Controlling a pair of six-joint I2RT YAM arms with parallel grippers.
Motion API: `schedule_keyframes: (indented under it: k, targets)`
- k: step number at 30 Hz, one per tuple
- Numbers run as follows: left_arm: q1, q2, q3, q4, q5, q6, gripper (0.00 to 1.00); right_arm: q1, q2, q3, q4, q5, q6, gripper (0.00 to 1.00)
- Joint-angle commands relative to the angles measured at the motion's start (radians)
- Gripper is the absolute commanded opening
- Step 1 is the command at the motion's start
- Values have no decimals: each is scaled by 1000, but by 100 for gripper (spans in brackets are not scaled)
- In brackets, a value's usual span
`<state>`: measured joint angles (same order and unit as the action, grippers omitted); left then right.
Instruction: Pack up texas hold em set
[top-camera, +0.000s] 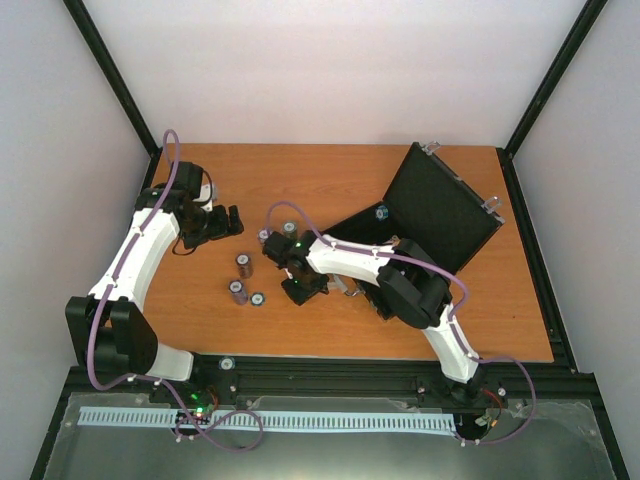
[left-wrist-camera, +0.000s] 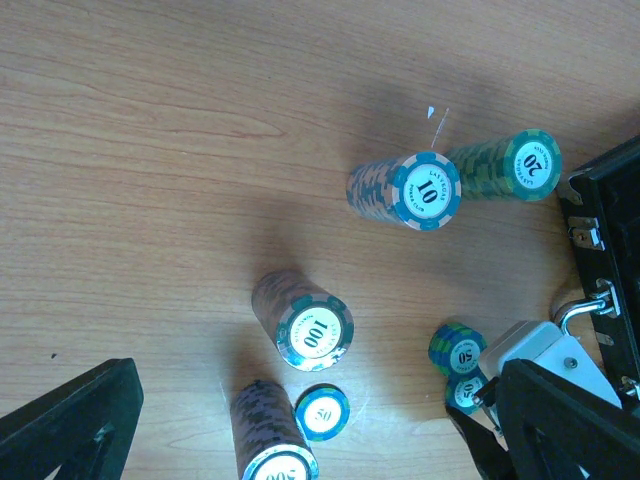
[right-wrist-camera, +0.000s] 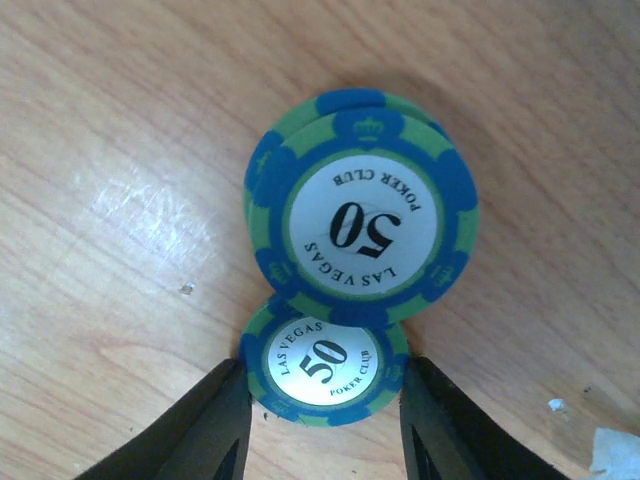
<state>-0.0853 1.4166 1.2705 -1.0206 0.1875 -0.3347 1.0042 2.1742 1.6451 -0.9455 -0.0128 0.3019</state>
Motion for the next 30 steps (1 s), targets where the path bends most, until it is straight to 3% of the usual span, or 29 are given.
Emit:
schedule_keyframes:
  k: [1,9,30]
  targets:
    - [-1,-19,17,1,6,21,100,7,69,-64,27,-68,3,40]
    - [-1,-22,15,0,3,19,100,7,55,-58,7,-39,-4,32]
    - [-1,-6,21,6,11,20,100,7,-53,48,-114,15,-6,32]
